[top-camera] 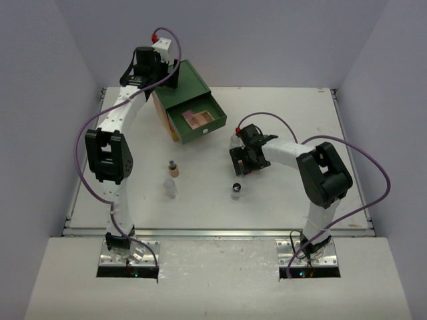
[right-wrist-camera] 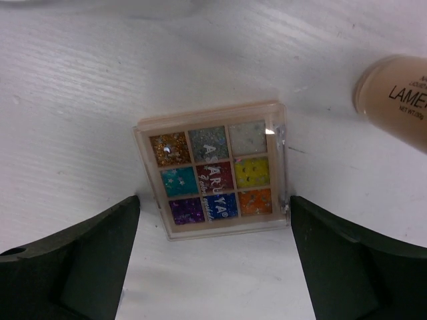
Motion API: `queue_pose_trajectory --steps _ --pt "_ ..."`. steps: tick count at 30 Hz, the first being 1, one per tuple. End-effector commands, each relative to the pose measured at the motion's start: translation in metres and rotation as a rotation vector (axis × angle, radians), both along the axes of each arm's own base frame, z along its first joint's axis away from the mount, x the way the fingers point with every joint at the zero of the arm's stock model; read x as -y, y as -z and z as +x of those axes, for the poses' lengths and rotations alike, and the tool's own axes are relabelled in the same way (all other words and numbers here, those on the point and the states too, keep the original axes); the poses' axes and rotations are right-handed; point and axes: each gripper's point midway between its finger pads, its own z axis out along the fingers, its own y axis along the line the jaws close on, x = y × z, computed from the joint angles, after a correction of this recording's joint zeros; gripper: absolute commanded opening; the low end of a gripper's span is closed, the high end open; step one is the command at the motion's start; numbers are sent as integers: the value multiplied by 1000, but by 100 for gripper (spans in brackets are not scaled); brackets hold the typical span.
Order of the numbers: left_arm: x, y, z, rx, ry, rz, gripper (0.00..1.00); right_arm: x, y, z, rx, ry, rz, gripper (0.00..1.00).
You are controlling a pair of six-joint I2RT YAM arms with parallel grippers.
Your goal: Organize the makeup
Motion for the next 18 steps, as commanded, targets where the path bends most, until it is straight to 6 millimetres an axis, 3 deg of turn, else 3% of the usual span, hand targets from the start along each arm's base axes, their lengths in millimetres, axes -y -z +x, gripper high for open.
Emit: queue_pose_trajectory --steps 1,6,12,18 --pt "-9 7 -4 -26 -19 42 100 -4 10 7 38 -44 14 92" --pt "-9 5 -3 -22 -19 44 100 2 15 15 63 -59 -33 87" --pt "-9 5 -4 -21 -15 50 100 5 13 9 87 -29 -17 52" --pt "-10 4 -3 -18 -16 50 100 9 -2 0 127 -50 -16 34"
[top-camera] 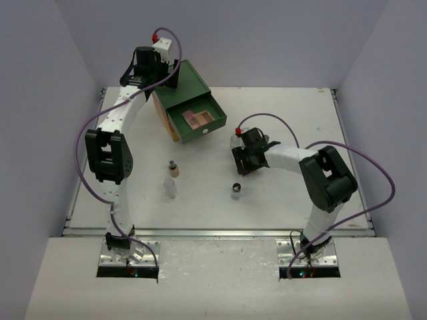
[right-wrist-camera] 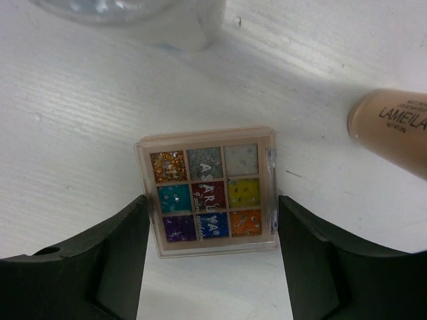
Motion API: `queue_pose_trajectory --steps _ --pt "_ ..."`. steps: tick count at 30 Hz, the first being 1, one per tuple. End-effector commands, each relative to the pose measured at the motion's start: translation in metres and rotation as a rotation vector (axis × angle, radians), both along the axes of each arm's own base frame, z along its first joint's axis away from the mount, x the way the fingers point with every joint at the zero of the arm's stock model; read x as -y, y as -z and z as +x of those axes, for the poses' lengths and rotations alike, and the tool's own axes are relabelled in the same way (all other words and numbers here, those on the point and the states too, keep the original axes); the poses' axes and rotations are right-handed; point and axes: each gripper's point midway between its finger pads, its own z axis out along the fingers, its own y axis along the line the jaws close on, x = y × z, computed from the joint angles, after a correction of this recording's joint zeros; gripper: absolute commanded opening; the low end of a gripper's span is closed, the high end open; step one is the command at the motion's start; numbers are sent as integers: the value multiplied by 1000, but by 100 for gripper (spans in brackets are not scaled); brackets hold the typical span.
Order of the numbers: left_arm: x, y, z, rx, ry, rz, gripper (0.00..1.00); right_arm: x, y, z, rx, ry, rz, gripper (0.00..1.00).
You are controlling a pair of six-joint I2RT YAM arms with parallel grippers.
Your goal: Organize the makeup
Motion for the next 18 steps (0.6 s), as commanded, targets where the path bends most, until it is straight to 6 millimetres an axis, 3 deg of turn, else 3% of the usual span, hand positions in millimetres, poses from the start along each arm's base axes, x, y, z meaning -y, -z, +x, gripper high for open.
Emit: queue_pose_trajectory --steps 1,8,12,16,17,18 --pt "-8 5 -3 -22 -19 35 100 10 -7 -14 12 -28 -49 34" --pt "-7 3 -2 -17 -17 33 100 -12 -82 -10 172 -98 24 33" --pt "-7 4 -2 -21 -17 30 100 -16 -144 -1 311 -150 58 33" --pt "-7 5 -2 -21 -17 31 100 -35 -208 3 450 -279 110 32" --pt "-7 5 -2 -21 -17 31 100 -47 -233 7 503 -313 158 32" --pt "-8 5 -1 -21 -20 31 100 -65 -272 13 584 -353 231 31"
